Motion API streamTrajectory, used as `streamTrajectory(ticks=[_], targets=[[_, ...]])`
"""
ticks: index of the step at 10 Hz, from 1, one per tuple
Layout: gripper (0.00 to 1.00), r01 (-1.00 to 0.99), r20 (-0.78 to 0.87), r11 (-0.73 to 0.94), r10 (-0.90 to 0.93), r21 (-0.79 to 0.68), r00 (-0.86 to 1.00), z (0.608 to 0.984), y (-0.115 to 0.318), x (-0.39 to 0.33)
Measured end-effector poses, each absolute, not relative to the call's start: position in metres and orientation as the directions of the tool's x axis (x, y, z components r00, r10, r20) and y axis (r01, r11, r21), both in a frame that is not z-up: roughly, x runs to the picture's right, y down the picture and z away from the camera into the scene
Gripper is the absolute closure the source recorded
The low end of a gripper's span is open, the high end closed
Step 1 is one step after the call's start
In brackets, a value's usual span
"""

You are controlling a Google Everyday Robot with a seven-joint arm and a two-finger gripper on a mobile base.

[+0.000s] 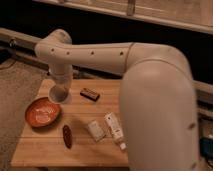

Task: Place the ceramic cup in the ceramic bowl

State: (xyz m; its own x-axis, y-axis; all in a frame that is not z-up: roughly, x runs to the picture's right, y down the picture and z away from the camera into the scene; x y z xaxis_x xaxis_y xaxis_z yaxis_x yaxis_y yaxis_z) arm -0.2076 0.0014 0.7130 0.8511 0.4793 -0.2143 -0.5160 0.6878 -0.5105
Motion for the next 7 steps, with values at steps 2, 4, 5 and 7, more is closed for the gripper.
streamTrajectory(ticks=[2, 4, 5, 7], targets=[[1.0, -0.461, -0.198, 0.693, 0.429, -0.554, 0.882, 0.721, 0.015, -0.236], [1.0, -0.423, -0.192, 0.692, 0.388, -0.585, 0.901, 0.734, 0.024, -0.258], [1.0, -0.403, -0.189, 0.687, 0.368, -0.604, 0.91, 0.742, 0.029, -0.273], [1.0, -0.381, -0.186, 0.678, 0.344, -0.628, 0.92, 0.755, 0.034, -0.288]])
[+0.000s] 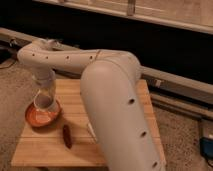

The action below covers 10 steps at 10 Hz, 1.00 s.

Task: Place the ceramic cup in the ceramic bowl

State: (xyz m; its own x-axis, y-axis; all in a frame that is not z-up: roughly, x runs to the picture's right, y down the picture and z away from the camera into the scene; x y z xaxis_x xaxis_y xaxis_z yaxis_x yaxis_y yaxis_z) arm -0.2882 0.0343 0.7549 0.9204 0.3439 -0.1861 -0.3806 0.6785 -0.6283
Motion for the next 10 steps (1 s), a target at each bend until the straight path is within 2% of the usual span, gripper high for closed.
streamTrajectory(ticks=[2, 8, 10], targets=[[0.89, -0.362, -0.188, 0.669, 0.319, -0.649, 0.929, 0.764, 0.038, -0.304], [0.27, -0.341, -0.185, 0.636, 0.301, -0.692, 0.936, 0.787, 0.055, -0.327], [0.2, -0.336, -0.168, 0.631, 0.312, -0.699, 0.935, 0.79, 0.061, -0.333]])
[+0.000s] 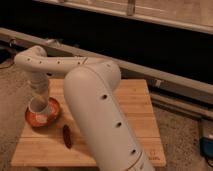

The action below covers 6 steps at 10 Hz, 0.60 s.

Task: Place the ceramic cup in the ceramic bowl

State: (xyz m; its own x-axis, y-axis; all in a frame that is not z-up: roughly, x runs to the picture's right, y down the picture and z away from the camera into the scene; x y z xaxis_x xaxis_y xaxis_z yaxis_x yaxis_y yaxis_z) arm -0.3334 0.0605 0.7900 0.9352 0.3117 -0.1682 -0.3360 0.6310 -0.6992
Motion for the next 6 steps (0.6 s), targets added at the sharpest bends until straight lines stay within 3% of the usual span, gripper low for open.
streamTrajectory(ticks=[6], targets=[[0.2, -0.342, -0.117, 0.628, 0.371, -0.699, 0.921, 0.789, 0.0652, -0.3447]])
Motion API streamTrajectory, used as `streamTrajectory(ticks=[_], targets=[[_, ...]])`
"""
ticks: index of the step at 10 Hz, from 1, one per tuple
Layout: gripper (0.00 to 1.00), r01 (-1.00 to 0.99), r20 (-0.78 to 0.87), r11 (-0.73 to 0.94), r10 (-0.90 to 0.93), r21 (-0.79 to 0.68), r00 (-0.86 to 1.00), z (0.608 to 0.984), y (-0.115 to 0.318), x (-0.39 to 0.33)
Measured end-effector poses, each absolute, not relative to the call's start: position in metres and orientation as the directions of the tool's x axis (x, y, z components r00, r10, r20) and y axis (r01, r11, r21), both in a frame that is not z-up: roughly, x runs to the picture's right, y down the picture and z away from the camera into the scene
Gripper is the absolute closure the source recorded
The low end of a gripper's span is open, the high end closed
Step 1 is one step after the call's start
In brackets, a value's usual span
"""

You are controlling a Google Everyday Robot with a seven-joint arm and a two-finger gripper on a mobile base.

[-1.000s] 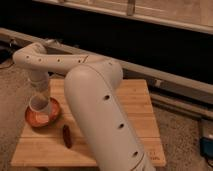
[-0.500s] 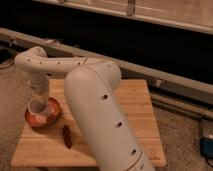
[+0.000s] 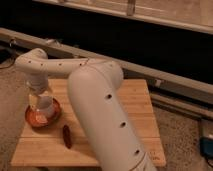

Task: Place the ceramic cup in the ceramic bowl

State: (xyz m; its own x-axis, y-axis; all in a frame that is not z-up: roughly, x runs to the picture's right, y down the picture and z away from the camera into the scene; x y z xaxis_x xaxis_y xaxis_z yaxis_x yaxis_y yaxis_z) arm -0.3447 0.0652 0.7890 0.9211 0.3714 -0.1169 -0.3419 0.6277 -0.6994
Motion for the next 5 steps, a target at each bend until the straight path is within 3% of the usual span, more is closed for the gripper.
streamTrajectory(ticks=[5], targets=[[0.2, -0.364, -0.09, 0.639, 0.419, -0.678, 0.903, 0.7824, 0.0562, -0.3401]])
